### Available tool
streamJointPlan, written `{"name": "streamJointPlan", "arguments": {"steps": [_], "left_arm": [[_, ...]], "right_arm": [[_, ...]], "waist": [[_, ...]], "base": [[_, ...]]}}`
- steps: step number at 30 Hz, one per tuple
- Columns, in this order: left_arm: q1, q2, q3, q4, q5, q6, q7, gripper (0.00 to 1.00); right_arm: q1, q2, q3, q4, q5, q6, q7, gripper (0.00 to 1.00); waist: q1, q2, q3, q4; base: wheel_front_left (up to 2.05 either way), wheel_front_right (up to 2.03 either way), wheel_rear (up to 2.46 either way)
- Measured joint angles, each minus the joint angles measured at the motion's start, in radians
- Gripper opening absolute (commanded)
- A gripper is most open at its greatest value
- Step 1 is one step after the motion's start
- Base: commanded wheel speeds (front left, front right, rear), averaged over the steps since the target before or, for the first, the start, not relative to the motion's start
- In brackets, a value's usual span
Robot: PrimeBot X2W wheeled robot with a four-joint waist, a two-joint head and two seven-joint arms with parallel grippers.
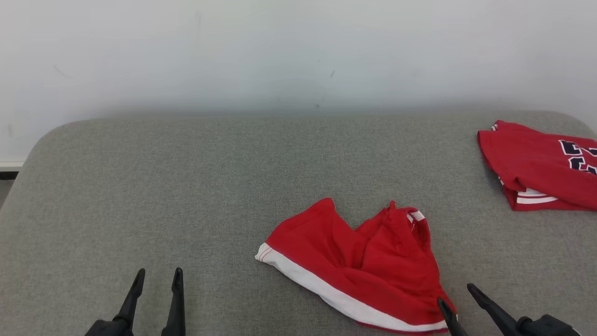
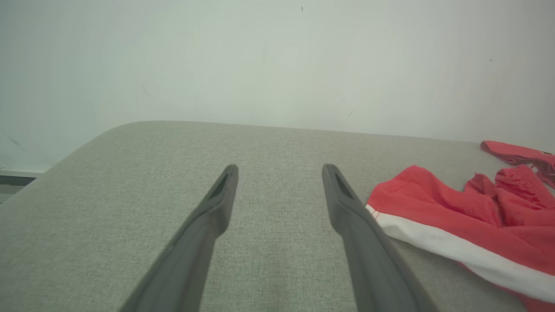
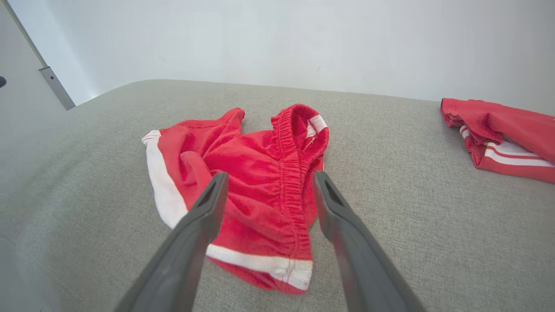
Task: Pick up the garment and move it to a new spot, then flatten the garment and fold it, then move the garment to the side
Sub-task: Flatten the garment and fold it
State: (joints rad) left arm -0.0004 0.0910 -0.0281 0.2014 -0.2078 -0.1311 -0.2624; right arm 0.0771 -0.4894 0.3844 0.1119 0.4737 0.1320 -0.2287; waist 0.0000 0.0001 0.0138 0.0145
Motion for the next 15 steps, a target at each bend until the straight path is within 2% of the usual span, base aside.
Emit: {"name": "streamJointPlan", "arguments": {"steps": [4, 10, 15], "left_arm": [[0.005, -0.002, 0.002, -0.004, 0.005, 0.000, 0.000, 1.00], [0.013, -0.002, 0.005, -0.011, 0.015, 0.000, 0.000, 1.00], [0.013, 0.003, 0.008, -0.017, 0.015, 0.000, 0.000, 1.00]], "right_arm": [[0.006, -0.006, 0.019, -0.030, 0.012, 0.000, -0.001, 1.00], [0.006, 0.011, -0.010, -0.042, 0.007, 0.000, -0.014, 1.00], [0.006, 0.083, -0.126, -0.041, -0.026, 0.000, -0.027, 1.00]], "waist": [[0.0000, 0.0000, -0.007, -0.005], [0.0000, 0.0000, -0.014, -0.008], [0.0000, -0.0001, -0.018, -0.006]], "base": [[0.00, 0.00, 0.00], [0.00, 0.00, 0.00], [0.00, 0.00, 0.00]]}}
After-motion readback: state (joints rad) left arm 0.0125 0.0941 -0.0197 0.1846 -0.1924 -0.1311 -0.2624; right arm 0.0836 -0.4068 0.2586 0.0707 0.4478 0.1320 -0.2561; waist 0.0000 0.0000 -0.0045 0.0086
